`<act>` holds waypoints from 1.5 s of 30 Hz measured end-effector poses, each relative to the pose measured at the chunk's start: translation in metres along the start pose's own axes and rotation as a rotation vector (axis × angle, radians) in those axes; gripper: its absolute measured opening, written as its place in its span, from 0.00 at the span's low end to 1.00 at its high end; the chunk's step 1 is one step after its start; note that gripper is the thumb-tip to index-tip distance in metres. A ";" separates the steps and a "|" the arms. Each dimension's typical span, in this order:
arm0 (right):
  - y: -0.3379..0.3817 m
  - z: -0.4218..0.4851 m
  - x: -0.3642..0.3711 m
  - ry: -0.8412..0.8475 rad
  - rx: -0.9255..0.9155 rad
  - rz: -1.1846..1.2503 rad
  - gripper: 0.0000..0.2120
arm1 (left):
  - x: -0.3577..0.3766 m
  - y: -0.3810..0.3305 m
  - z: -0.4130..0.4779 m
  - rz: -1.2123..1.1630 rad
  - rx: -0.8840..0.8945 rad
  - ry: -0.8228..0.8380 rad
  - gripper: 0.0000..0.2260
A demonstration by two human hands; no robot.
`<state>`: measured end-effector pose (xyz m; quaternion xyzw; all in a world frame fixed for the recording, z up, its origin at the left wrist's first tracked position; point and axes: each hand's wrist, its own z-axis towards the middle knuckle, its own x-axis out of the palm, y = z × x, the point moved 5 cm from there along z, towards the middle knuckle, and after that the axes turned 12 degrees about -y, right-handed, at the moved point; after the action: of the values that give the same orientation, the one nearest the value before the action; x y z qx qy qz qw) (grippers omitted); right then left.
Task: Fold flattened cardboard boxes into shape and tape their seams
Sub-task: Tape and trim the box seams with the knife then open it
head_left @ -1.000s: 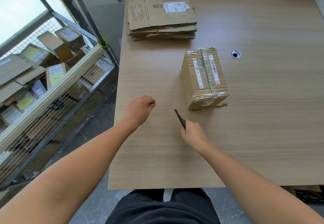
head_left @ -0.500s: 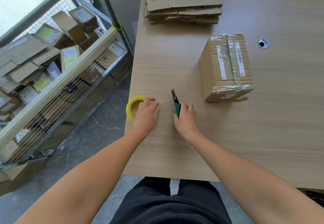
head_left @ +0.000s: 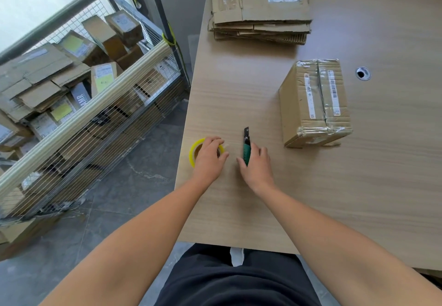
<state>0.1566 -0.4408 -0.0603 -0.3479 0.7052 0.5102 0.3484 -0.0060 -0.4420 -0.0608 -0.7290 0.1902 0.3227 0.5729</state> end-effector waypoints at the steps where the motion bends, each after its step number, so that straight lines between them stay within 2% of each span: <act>1: -0.001 -0.002 -0.005 -0.006 -0.016 0.001 0.31 | 0.000 -0.002 0.000 0.000 -0.002 0.002 0.19; 5: 0.000 -0.016 -0.044 -0.101 -0.223 0.071 0.26 | -0.010 -0.015 -0.001 0.115 0.015 -0.117 0.16; 9: -0.008 -0.018 -0.110 -0.348 -0.418 0.127 0.23 | -0.010 -0.064 0.006 0.034 0.061 -0.194 0.16; 13: -0.045 0.015 -0.171 -0.456 -0.376 0.098 0.23 | 0.027 -0.135 0.029 0.058 0.157 -0.084 0.22; 17: -0.085 0.052 -0.221 -0.626 -0.339 0.170 0.19 | 0.068 -0.188 0.052 -0.048 0.072 -0.044 0.28; 20: -0.116 0.093 -0.249 -0.680 -0.304 0.201 0.19 | 0.094 -0.220 0.063 -0.212 -0.039 -0.007 0.36; 22: -0.137 0.130 -0.258 -0.578 -0.201 0.181 0.23 | 0.113 -0.238 0.069 -0.292 -0.115 0.029 0.38; 25: -0.154 0.176 -0.248 -0.199 -0.130 0.231 0.34 | 0.137 -0.256 0.077 -0.383 -0.193 0.009 0.31; 27: -0.154 0.187 -0.236 -0.050 -0.148 0.304 0.31 | 0.148 -0.263 0.077 -0.437 -0.191 -0.013 0.27; 30: -0.157 0.185 -0.228 -0.163 -0.165 0.402 0.27 | 0.162 -0.264 0.067 -0.468 -0.221 -0.046 0.30; 32: -0.160 0.180 -0.226 -0.282 -0.139 0.462 0.25 | 0.170 -0.266 0.063 -0.527 -0.256 -0.091 0.28; 34: -0.161 0.179 -0.222 -0.324 -0.115 0.485 0.24 | 0.177 -0.269 0.060 -0.666 -0.321 -0.139 0.25; 36: -0.159 0.176 -0.216 -0.307 -0.108 0.499 0.23 | 0.180 -0.269 0.056 -0.690 -0.358 -0.211 0.25; 39: -0.163 0.167 -0.216 -0.247 -0.070 0.559 0.24 | 0.176 -0.268 0.050 -0.600 -0.312 -0.245 0.23; 42: -0.168 0.161 -0.230 -0.152 0.044 0.659 0.32 | 0.164 -0.271 0.046 -0.543 -0.209 -0.156 0.25; 45: -0.156 0.148 -0.263 -0.098 0.045 0.872 0.28 | 0.141 -0.271 0.040 -0.651 -0.129 -0.038 0.22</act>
<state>0.4443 -0.2998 0.0528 0.0144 0.7798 0.6098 0.1411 0.2611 -0.3176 0.0299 -0.7800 -0.0842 0.1478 0.6022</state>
